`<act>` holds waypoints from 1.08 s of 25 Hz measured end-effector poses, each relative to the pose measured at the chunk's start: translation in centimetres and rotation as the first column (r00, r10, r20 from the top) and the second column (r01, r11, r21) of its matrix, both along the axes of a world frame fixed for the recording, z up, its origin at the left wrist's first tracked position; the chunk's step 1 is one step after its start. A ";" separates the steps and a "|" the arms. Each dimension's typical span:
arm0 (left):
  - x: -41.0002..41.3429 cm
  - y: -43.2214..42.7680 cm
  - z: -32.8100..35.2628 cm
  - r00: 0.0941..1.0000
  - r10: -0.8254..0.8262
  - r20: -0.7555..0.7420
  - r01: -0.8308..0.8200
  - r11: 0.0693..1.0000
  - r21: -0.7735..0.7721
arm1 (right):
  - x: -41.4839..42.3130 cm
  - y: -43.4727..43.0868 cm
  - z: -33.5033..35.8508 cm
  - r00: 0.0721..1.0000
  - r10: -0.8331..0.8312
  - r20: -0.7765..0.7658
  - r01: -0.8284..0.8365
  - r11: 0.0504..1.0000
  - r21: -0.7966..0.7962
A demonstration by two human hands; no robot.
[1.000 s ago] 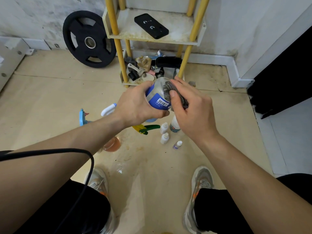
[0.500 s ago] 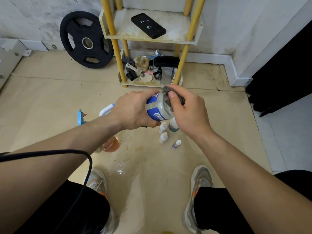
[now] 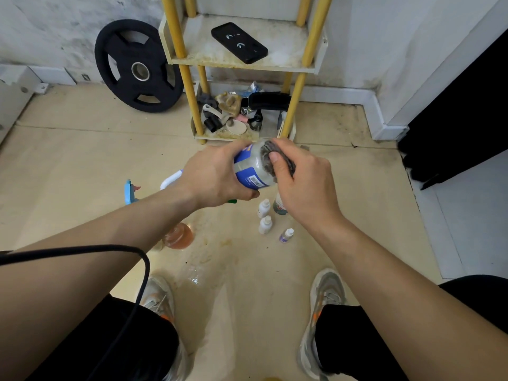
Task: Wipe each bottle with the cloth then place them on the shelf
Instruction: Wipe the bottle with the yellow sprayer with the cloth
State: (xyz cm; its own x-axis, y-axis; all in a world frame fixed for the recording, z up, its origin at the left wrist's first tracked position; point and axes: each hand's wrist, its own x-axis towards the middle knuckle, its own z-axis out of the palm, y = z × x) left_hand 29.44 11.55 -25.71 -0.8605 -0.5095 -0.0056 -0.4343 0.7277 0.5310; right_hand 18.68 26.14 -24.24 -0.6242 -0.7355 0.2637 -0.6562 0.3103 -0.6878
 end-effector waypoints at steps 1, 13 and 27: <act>0.0 0.3 -0.1 1.000 -0.019 0.000 0.019 1.000 0.004 | 0.1 0.0 0.1 0.999 0.034 0.009 -0.034 0.999 -0.029; 0.7 0.1 0.6 0.990 -0.072 -0.117 0.074 0.997 0.018 | 0.2 -0.1 0.9 0.957 -0.075 0.280 0.098 0.993 -0.070; -0.5 1.2 0.3 0.972 0.177 -0.157 -0.115 0.933 0.340 | 0.3 0.4 0.8 0.999 0.036 -0.036 -0.037 0.999 -0.033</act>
State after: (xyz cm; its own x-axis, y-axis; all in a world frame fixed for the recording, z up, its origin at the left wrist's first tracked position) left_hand 28.96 12.76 -25.46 -0.7787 -0.6259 -0.0434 -0.3960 0.4366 0.8078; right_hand 19.00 26.51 -23.47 -0.5869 -0.7481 0.3095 -0.6905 0.2629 -0.6738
